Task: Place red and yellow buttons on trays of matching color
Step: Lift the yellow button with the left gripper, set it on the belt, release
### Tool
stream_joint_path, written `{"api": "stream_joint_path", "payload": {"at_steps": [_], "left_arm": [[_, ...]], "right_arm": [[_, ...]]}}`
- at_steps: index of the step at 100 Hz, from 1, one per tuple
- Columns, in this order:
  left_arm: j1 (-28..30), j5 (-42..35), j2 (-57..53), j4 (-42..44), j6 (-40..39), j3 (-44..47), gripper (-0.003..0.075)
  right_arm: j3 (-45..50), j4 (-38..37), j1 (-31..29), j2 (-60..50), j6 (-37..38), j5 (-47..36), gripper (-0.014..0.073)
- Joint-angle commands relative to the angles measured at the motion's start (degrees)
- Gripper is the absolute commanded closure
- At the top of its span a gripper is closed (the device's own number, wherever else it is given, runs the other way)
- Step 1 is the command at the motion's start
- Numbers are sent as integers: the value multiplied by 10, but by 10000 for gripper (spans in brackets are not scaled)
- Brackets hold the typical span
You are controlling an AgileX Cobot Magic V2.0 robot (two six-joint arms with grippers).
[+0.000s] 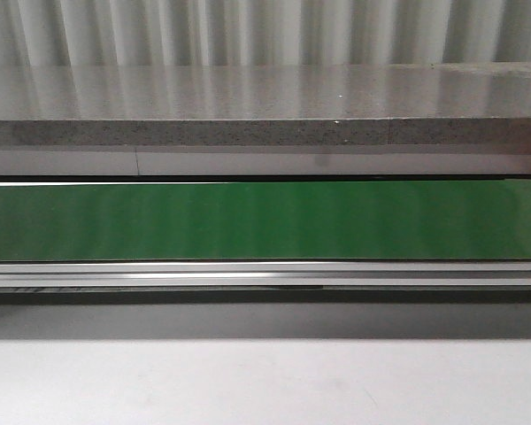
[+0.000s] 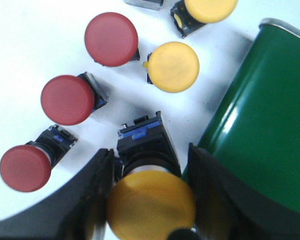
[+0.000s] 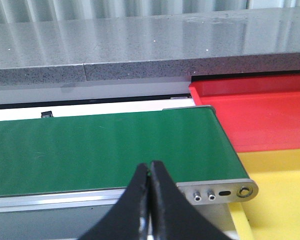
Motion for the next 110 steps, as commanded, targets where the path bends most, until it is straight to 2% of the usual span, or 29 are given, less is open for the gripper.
{"api": "stream_joint_path", "payload": {"at_steps": [1,34,75,82,99,104,110], "left_arm": [[-9,17,-39,-2,11,-23,596],[-109,16,-40,-2,11,-35,596],[-120,22,26,-6,43,-36,584],[-120,24,30,-8,47,-36,519],[-120,18,31,-48,62,-48,199],[-120,17,31,-60,62,-60,157],[-120,17,31,-72,62,-78,153]], "right_arm": [[1,-7,0,-7,-2,-44,660],[1,-7,0,-7,-2,-44,660],[1,-7,0,-7,-2,-44,660],[1,-7,0,-7,-2,-44,660],[1,-7,0,-7,-2,-44,660],[1,-7,0,-7,-2,-44,660],[1,-7,0,-7,-2,-44,660]]}}
